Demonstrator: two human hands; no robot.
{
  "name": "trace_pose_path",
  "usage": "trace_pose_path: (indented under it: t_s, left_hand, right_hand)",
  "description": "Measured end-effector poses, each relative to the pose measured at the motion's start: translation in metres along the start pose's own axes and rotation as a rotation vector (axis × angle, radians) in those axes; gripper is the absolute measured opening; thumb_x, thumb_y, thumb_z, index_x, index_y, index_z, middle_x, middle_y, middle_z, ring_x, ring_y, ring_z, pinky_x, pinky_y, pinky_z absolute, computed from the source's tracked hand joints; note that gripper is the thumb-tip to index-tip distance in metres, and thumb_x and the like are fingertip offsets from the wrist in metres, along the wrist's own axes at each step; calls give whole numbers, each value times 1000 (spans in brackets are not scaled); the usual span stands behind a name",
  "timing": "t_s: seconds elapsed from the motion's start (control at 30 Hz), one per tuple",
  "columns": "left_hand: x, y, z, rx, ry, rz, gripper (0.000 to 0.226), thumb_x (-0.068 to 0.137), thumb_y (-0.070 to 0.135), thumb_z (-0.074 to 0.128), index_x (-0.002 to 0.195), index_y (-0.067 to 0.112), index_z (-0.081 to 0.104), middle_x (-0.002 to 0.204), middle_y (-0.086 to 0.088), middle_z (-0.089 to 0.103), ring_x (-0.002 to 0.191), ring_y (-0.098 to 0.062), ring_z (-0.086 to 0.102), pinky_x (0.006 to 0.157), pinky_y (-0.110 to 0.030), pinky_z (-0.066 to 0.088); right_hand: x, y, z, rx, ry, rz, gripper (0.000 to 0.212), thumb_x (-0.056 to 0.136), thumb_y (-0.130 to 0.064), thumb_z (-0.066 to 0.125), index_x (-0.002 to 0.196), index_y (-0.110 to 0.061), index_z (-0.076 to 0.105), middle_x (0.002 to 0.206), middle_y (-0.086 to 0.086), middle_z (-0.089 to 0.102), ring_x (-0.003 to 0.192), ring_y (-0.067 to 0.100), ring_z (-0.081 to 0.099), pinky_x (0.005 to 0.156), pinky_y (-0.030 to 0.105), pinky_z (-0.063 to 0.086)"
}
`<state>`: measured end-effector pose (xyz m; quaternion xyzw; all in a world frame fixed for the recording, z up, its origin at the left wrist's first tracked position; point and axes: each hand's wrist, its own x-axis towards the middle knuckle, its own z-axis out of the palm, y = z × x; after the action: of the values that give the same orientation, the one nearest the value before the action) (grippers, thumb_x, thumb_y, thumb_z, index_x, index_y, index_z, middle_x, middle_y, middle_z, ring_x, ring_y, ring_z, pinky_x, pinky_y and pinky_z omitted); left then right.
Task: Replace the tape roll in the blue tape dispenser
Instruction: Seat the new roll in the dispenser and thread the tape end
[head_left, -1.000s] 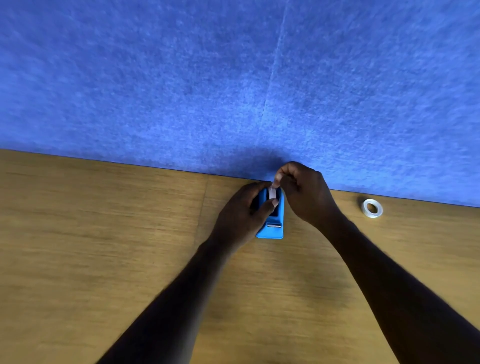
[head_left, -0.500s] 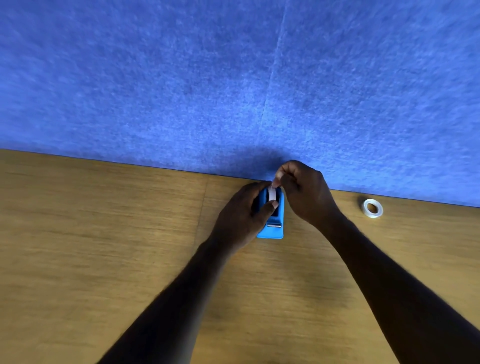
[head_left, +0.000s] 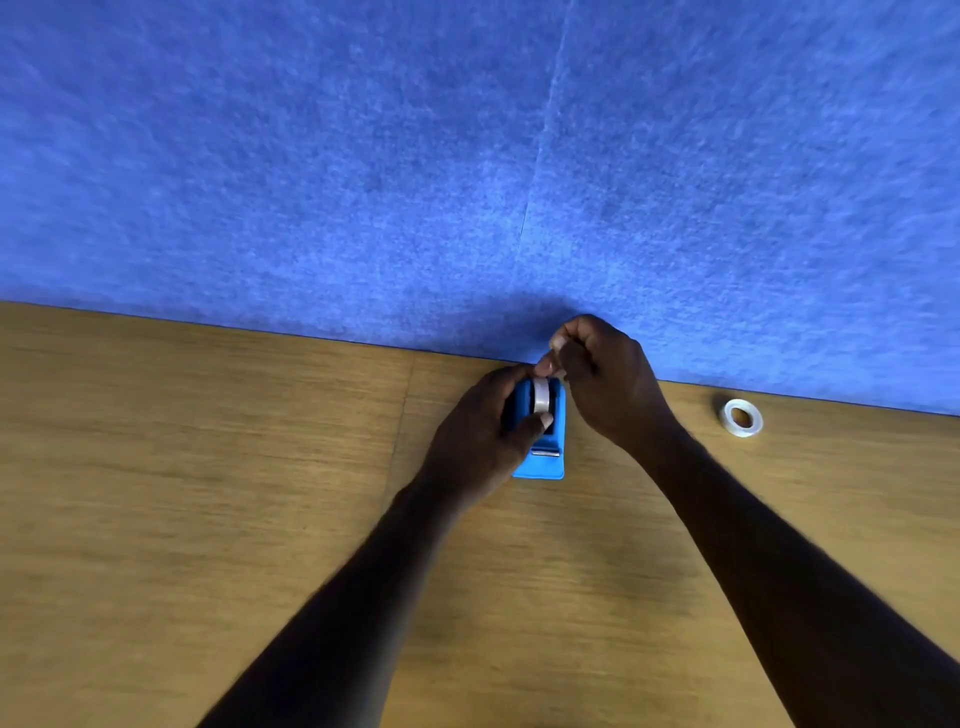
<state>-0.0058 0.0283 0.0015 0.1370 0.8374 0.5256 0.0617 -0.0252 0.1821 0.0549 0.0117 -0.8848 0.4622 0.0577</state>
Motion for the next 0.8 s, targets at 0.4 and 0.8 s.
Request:
trace_pose_path:
  t_s: [0.4, 0.8]
  left_hand:
    - [0, 1, 2, 13, 12, -22, 41, 91, 44, 56, 131, 33, 52, 121, 13, 61, 105, -4, 61, 89, -39, 54]
    - [-4, -1, -3, -28, -45, -29, 43, 92, 39, 57, 134, 36, 48, 127, 12, 58, 113, -5, 58, 95, -41, 51]
  right_hand:
    - [-6, -2, -3, -24, 2, -39, 18, 96, -10, 44, 84, -12, 57, 78, -2, 72, 72, -2, 65, 63, 8, 46]
    - [-20, -8, -8, -10, 22, -54, 13, 96, -11, 50, 88, -14, 60, 87, -5, 74, 82, -1, 68, 68, 10, 49]
